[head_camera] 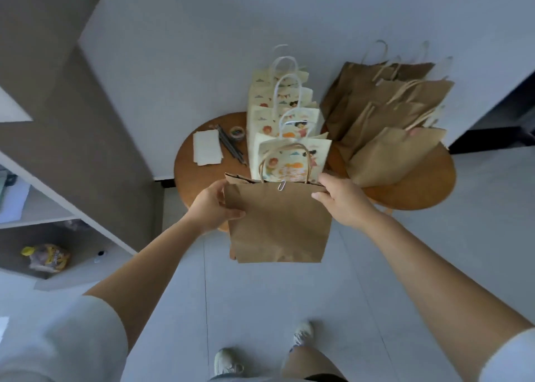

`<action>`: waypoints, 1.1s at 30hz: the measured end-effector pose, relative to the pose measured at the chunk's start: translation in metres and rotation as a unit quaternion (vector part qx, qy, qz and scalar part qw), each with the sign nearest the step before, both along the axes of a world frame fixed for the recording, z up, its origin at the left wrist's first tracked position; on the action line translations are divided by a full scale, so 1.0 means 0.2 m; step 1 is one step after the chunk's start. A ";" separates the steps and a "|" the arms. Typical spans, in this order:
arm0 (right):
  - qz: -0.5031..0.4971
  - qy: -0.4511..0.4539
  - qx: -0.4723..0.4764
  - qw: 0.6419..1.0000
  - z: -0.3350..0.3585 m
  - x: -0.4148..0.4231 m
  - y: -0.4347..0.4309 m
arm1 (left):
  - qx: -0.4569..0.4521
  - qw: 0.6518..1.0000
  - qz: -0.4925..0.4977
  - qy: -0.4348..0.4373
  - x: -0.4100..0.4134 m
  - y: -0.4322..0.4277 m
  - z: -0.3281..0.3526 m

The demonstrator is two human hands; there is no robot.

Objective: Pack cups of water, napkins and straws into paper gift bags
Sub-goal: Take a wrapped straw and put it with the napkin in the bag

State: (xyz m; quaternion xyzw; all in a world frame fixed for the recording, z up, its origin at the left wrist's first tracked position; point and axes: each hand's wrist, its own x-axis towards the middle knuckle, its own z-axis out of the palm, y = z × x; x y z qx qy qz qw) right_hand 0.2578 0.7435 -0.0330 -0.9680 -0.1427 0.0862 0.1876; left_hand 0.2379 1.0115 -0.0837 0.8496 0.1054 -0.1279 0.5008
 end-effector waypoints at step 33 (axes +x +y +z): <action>-0.238 -0.072 0.076 0.966 -0.14 0.67 -2.85 | 0.275 0.902 -0.324 -0.074 1.10 -2.88 0.04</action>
